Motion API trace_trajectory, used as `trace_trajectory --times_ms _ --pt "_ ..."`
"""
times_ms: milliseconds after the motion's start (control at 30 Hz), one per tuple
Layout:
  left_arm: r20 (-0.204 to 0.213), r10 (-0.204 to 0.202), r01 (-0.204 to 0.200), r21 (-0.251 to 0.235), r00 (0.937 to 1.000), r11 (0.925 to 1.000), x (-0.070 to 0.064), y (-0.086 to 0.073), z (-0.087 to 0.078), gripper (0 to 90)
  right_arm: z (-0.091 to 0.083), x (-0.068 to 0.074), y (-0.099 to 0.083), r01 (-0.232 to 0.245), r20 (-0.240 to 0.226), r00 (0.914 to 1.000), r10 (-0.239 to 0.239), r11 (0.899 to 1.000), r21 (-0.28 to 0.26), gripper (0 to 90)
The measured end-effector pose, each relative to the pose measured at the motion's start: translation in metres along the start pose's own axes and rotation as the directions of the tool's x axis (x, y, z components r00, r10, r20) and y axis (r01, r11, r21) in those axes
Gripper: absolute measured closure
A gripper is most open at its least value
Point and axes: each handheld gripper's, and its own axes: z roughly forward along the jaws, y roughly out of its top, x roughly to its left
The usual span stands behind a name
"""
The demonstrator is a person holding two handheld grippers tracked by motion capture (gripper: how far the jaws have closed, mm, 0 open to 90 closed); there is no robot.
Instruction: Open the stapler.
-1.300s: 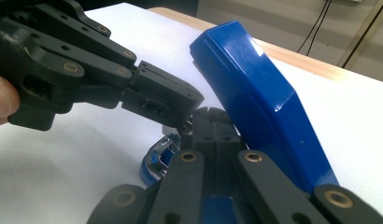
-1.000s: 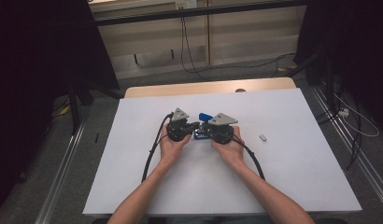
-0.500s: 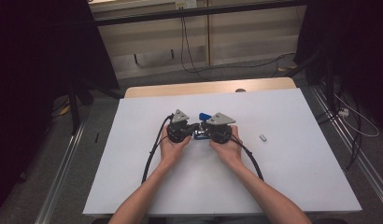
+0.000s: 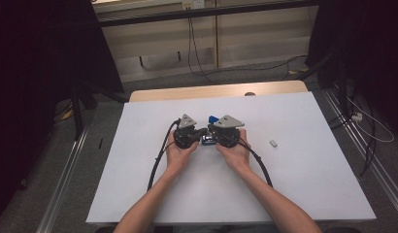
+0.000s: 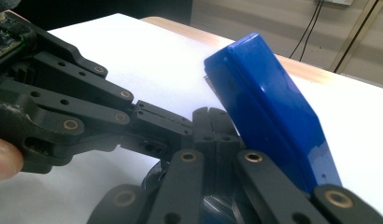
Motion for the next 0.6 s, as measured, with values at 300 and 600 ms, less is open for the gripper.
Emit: trace_trajectory --times_ms 300,600 --pt "0.003 -0.002 0.002 -0.006 1.0 1.0 0.0005 -0.0005 0.0002 90.0 -0.0049 -0.0044 0.003 0.001 0.012 0.9999 -0.001 1.0 -0.01 90.0" --pt "0.0 0.016 -0.016 -0.004 0.9999 0.9999 -0.0002 -0.0002 0.0002 90.0 -0.008 -0.0052 0.0045 -0.003 0.027 0.9996 0.004 1.0 -0.006 90.0"
